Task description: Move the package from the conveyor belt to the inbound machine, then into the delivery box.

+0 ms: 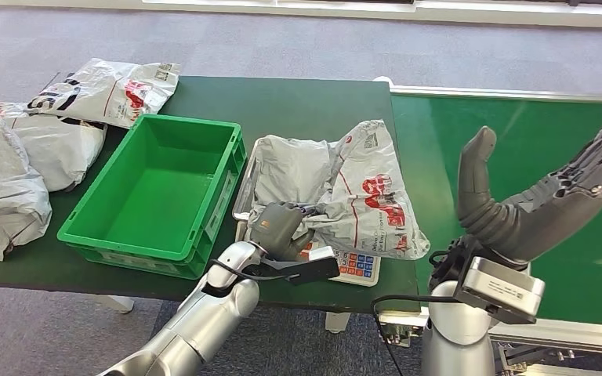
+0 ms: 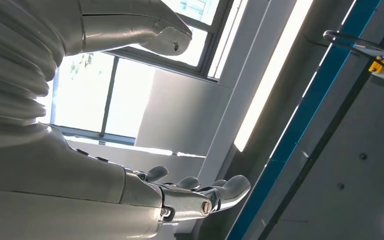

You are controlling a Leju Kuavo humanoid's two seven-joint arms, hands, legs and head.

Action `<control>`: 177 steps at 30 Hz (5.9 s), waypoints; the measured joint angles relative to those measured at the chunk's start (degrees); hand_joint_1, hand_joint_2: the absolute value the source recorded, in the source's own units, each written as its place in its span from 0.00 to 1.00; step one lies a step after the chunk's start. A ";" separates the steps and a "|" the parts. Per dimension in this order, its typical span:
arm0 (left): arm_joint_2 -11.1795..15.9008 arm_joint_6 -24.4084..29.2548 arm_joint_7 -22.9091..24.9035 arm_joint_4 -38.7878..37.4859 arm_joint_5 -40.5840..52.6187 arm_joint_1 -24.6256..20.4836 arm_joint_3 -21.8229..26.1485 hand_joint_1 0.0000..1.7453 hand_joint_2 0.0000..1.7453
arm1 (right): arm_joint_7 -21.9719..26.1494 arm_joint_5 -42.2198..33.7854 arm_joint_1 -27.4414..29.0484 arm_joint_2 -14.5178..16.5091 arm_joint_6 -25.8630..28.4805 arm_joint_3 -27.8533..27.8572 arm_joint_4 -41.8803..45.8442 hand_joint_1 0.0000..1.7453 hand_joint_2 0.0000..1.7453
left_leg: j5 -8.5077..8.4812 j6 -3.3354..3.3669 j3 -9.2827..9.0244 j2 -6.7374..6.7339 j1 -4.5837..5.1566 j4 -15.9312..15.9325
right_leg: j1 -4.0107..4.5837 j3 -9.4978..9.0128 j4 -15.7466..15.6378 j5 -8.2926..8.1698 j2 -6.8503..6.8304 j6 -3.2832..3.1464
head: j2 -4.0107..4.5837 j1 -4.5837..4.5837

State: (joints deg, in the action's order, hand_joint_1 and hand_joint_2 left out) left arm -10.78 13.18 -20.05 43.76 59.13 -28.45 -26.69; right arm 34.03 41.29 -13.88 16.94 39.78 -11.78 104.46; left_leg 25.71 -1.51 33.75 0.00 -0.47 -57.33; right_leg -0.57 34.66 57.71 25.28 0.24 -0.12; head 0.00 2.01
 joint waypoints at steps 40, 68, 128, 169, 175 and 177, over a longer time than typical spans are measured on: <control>0.22 0.00 -0.04 0.70 -0.34 0.21 0.00 1.00 1.00 | -0.04 0.11 -0.01 0.00 0.00 0.02 -0.03 0.00 1.00 | 0.00 0.00 0.00 0.00 0.00 0.00 | 0.00 0.00 0.00 0.00 0.00 0.00 | 0.00 0.00; 0.22 0.00 -0.04 0.72 -0.34 0.23 0.00 1.00 1.00 | -0.09 0.11 -0.01 0.00 0.00 0.02 -0.03 0.00 1.00 | 0.00 0.00 0.00 0.00 0.00 0.00 | 0.00 0.00 0.00 0.00 0.00 0.00 | 0.00 0.00; 0.26 0.00 -0.05 0.73 -0.34 0.23 0.00 1.00 1.00 | -0.09 0.11 0.00 0.00 0.00 0.02 -0.07 0.00 1.00 | 0.00 0.00 0.00 0.00 0.00 0.00 | 0.00 0.00 0.00 0.00 0.00 0.00 | 0.00 0.00; -1.53 -34.07 -6.32 50.24 -81.78 17.39 38.22 1.00 1.00 | -3.87 3.82 -0.12 0.00 -0.02 -0.18 -4.22 0.00 1.00 | 0.04 -0.21 0.00 -0.02 -0.12 0.09 | 0.11 0.06 0.06 0.12 0.02 -0.20 | 0.00 0.02; -1.53 -34.04 -6.32 50.40 -81.77 17.44 38.25 1.00 1.00 | -3.87 3.84 -0.12 0.00 -0.02 -0.20 -4.27 0.00 1.00 | 0.04 -0.21 0.00 -0.02 -0.11 0.08 | 0.11 0.06 0.06 0.12 0.02 -0.20 | 0.00 0.01; -1.52 -33.40 -6.55 50.41 -81.01 17.45 38.24 1.00 1.00 | -3.88 3.84 -0.12 0.00 -0.02 -0.20 -4.28 0.00 1.00 | 0.04 -0.21 0.00 -0.02 -0.11 0.08 | 0.10 0.06 0.06 0.12 0.02 -0.20 | 0.00 0.01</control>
State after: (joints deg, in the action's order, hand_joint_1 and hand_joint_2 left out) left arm -12.30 -20.22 -26.60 94.17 -21.88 -11.00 11.56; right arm 30.15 45.12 -14.00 16.94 39.76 -11.97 100.18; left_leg 25.75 -1.72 33.76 -0.02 -0.58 -57.25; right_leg -0.47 34.72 57.77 25.40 0.25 -0.32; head 0.00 2.02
